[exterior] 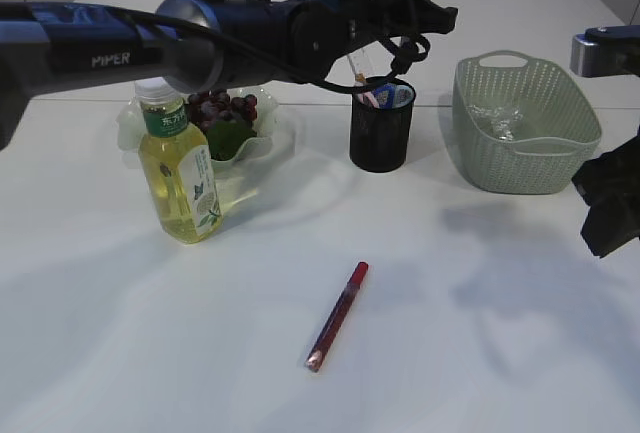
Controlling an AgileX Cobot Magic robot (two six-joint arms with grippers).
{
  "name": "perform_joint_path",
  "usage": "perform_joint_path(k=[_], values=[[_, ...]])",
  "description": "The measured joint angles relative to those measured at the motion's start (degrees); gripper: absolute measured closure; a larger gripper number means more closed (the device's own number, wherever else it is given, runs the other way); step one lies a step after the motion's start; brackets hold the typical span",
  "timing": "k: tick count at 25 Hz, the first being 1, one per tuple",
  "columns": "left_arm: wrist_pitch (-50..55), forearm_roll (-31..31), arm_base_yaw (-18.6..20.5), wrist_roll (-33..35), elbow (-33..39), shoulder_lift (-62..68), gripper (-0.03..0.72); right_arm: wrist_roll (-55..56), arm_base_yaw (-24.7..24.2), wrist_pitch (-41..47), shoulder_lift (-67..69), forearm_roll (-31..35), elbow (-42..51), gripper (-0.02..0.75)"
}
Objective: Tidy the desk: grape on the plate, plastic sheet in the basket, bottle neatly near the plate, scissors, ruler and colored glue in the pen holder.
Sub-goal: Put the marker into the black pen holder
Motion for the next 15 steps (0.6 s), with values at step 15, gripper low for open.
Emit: perform_joint_path(k=[15], values=[[-11.5, 0.2, 0.7, 2.4, 0.0, 4.2, 0.566, -0.2, 0.0, 0.0, 0.0, 0.0, 0.0, 0.356]])
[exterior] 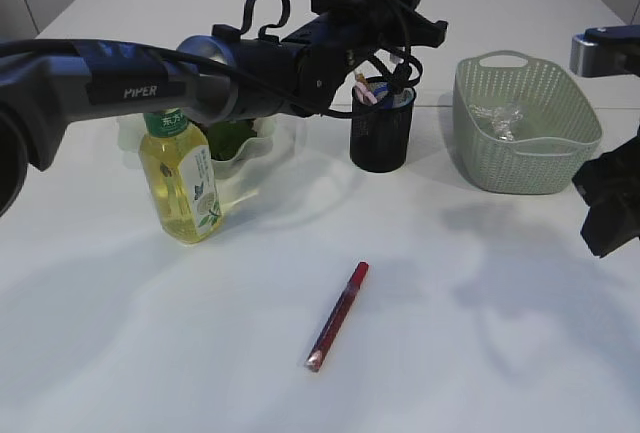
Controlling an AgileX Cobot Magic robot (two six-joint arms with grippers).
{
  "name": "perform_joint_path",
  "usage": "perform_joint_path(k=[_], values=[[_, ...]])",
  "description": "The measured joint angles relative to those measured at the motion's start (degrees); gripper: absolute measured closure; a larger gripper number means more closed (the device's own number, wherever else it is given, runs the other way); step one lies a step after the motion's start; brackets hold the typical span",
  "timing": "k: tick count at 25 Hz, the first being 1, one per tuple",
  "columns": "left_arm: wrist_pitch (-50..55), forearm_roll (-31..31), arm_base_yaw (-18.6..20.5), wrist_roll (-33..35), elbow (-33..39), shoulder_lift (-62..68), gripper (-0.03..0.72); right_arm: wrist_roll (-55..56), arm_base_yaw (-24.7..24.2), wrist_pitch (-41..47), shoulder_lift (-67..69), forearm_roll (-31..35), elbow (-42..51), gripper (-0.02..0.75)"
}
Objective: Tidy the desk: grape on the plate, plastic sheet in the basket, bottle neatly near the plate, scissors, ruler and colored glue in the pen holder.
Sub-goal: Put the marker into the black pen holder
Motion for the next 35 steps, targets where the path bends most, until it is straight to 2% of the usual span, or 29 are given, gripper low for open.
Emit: perform_joint_path(k=[19, 27, 35], values=[[-3.5, 0.1, 1.8, 0.6, -0.1, 2.6, 0.552, -0.1, 0.0, -0.2, 0.0, 0.0, 0.0, 0.356], [-3.8, 0.1, 1.9, 0.6, -0.1, 3.6, 0.450, -0.1, 0.0, -0.2, 0.0, 0.0, 0.0, 0.356], [-2.9, 0.2, 1.9, 0.1, -0.1, 3.3, 0.434, -0.2, 0.0, -0.2, 0.0, 0.0, 0.0, 0.356]])
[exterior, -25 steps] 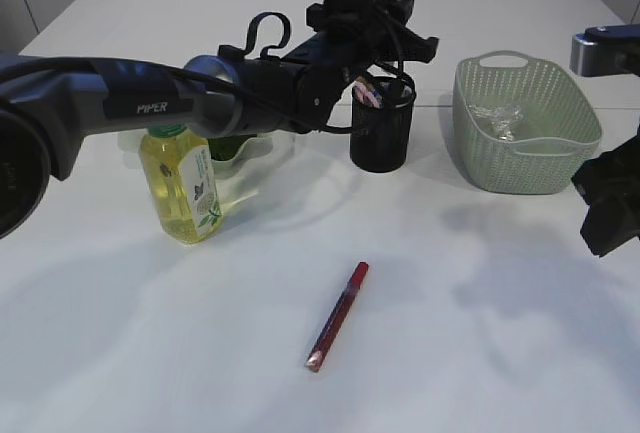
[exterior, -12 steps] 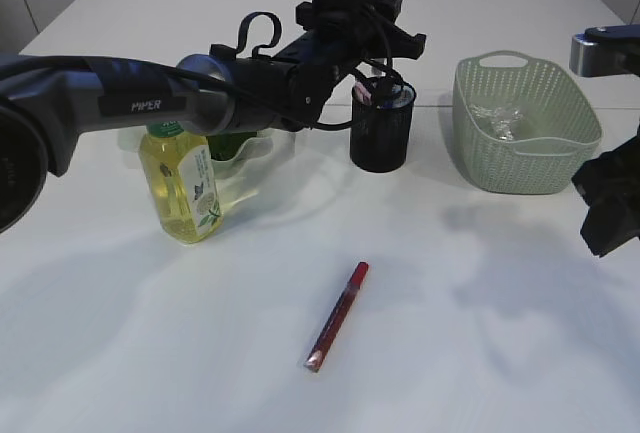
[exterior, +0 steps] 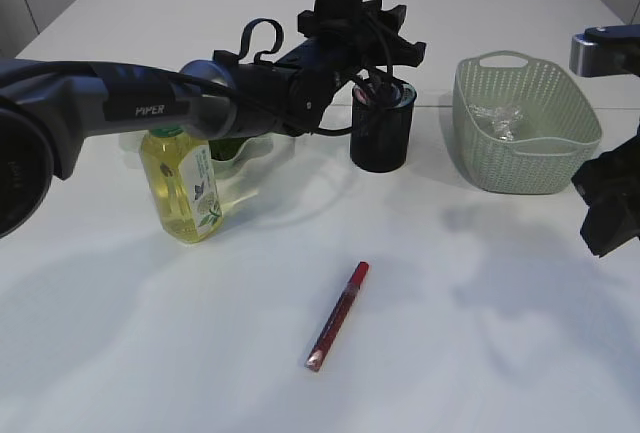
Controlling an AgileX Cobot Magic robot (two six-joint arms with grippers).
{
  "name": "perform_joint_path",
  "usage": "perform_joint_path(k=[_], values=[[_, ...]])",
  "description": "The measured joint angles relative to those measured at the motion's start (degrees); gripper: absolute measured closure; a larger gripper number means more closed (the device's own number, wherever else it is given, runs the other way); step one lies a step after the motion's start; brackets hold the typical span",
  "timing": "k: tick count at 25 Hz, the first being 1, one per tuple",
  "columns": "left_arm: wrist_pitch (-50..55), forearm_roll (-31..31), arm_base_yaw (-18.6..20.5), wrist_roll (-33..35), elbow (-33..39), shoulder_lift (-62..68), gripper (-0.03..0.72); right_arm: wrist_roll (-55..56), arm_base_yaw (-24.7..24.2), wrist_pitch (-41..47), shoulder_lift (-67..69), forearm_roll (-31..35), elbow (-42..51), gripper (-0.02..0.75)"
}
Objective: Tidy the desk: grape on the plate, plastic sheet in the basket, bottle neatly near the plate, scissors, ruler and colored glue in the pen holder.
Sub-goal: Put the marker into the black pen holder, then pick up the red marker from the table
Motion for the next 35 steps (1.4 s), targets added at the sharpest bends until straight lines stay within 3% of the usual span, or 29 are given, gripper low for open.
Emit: perform_joint_path(k=[10, 21, 24, 30, 35], values=[[18.0, 2.3, -2.6, -0.1, 0.0, -7.1, 0.434, 0.0, 0.0, 0.0, 0.0, 0.0, 0.0, 0.356], [57.3, 3.7, -2.8, -0.1, 0.0, -19.4, 0.433, 0.0, 0.0, 0.2, 0.0, 0.0, 0.0, 0.356], [65.8, 6.1, -2.8, -0.8, 0.0, -23.6, 0.402, 0.0, 0.0, 0.3, 0.0, 0.1, 0.0, 0.356], [82.3, 15.1, -2.7, -4.9, -0.2, -29.8, 0.263, 0.0, 0.0, 0.3, 0.0, 2.9, 0.0, 0.356], [95.3, 15.9, 0.8, -7.9, -0.2, -32.3, 0.244, 2.6, 0.0, 0.4, 0.0, 4.4, 0.0, 0.357]])
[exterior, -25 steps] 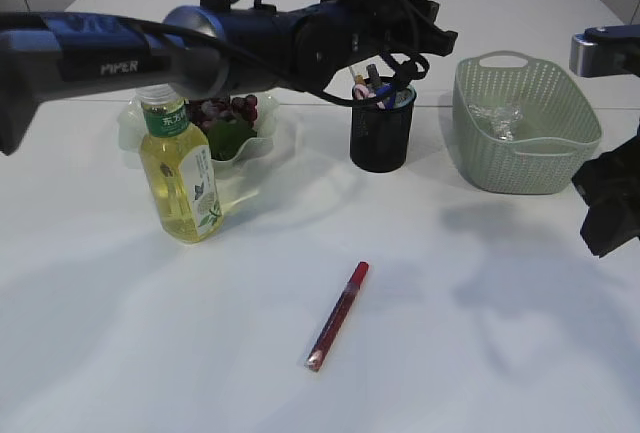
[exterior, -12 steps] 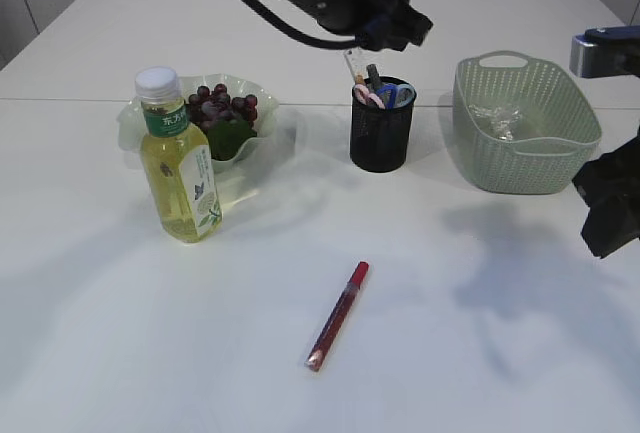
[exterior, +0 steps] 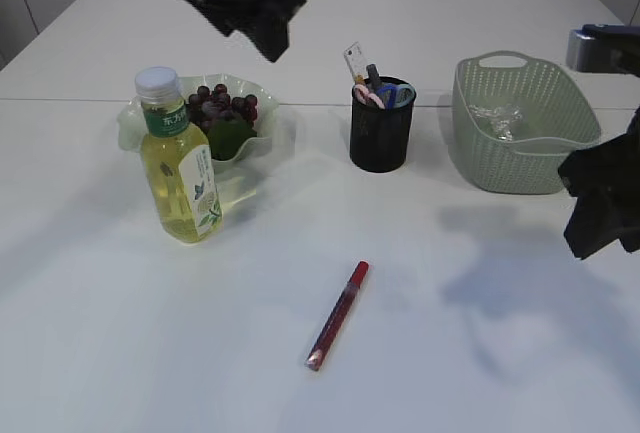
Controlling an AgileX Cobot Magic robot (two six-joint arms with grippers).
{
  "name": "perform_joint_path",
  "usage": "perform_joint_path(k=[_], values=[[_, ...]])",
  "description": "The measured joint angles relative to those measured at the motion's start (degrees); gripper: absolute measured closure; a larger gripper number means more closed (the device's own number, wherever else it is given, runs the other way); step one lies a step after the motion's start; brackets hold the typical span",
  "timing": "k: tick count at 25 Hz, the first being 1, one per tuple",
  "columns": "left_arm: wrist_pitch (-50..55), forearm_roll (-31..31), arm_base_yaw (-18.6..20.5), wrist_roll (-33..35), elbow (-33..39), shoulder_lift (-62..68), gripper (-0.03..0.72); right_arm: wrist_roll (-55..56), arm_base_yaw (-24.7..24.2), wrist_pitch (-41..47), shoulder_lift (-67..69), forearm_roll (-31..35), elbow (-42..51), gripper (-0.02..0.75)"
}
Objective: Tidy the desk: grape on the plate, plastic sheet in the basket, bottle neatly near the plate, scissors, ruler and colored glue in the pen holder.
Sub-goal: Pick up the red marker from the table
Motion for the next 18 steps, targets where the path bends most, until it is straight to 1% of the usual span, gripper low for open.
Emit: perform_joint_path(k=[2, 7, 10, 14, 16, 18], values=[[3.1, -1.0, 2.8, -0.3, -0.1, -0.4, 0.244, 1.2, 0.0, 0.0, 0.0, 0.0, 0.0, 0.356], [4.5, -3.3, 9.9, -0.7, -0.1, -1.8, 0.244, 3.9, 1.2, 0.0, 0.0, 0.3, 0.0, 0.356], [4.6, -4.3, 14.1, -0.8, -0.1, -2.6, 0.246, 6.3, 4.0, -0.1, 0.0, 0.6, 0.0, 0.356], [4.6, -7.2, 19.5, -0.8, -0.1, -2.9, 0.250, 10.0, 9.6, -1.1, 0.0, 1.0, 0.0, 0.356], [4.7, -7.4, 21.3, -0.8, -0.1, -3.4, 0.250, 12.0, 11.8, -2.8, 0.0, 1.1, 0.0, 0.356], [4.7, -7.6, 22.5, -0.8, 1.2, -4.5, 0.252, 13.8, 12.9, -4.7, 0.0, 1.2, 0.0, 0.356]])
